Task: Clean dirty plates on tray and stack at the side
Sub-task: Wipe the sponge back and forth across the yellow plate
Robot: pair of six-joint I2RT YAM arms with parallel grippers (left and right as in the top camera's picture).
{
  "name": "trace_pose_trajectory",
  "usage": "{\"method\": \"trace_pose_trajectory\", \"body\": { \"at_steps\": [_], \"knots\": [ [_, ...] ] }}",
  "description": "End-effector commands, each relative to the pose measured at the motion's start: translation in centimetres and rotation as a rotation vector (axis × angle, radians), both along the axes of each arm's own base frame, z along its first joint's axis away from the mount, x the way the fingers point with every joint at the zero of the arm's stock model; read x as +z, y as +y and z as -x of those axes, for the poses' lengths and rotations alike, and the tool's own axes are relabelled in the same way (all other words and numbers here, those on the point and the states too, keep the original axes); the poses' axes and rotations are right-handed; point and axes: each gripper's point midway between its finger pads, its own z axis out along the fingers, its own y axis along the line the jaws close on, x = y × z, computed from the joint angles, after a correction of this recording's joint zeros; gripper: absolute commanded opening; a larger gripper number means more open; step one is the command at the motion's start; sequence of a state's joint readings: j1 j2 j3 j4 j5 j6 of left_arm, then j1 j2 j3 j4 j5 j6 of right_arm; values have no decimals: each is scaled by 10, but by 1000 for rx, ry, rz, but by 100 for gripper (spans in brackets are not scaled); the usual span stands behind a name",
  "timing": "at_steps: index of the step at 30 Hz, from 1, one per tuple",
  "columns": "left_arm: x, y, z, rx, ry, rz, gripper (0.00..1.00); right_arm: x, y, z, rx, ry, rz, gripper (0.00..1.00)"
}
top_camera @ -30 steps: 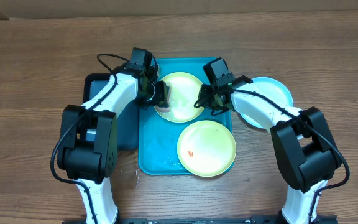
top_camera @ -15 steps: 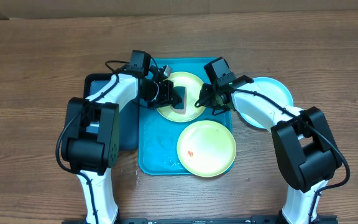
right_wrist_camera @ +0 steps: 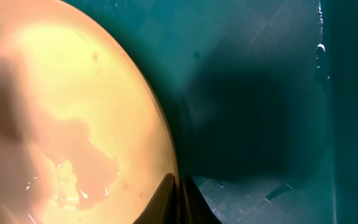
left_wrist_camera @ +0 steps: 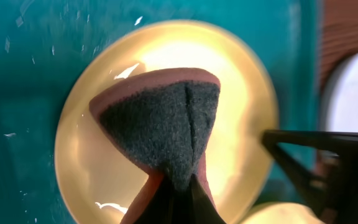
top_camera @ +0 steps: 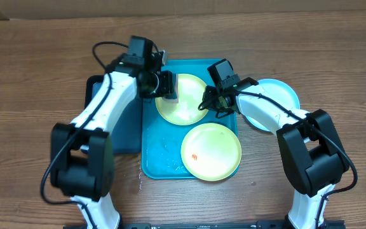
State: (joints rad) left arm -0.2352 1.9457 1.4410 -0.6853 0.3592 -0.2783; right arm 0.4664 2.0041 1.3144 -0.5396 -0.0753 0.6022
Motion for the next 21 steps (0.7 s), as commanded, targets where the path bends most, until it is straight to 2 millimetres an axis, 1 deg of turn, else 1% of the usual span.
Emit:
{"method": "trace_pose_trajectory", "body": {
  "at_steps": [1, 5, 7, 8, 10, 12, 15, 16, 18, 19, 20, 21],
  "knots": [
    [-42, 7, 4, -19, 62, -95, 4, -4, 3, 3, 13, 8, -3, 4],
    [-77, 9, 13, 0, 154, -114, 4, -4, 3, 3, 13, 9, -3, 4],
    [-91, 10, 17, 13, 192, -119, 4, -4, 3, 3, 13, 9, -3, 4],
    [-95, 9, 19, 19, 208, -115, 4, -4, 3, 3, 13, 9, -3, 4],
    [-99, -2, 24, -2, 239, -51, 4, -4, 3, 3, 12, 9, -3, 4],
    [-91, -20, 28, -55, 250, 61, 4, -4, 3, 3, 12, 9, -3, 4],
    [-68, -53, 28, -166, 219, 281, 4, -4, 3, 3, 12, 9, -4, 4],
    [-60, -61, 27, -189, 204, 340, 4, -4, 3, 3, 12, 9, -3, 4],
    [-47, -68, 20, -210, 174, 417, 4, -4, 3, 3, 12, 9, -3, 4],
    [-40, -68, 16, -212, 162, 438, 4, -4, 3, 3, 13, 9, -3, 4],
    [-27, -65, 7, -209, 139, 463, 4, -5, 3, 4, 13, 12, -1, 4],
    [-22, -63, 2, -205, 129, 465, 4, -5, 3, 4, 13, 12, -1, 4]
  ]
}}
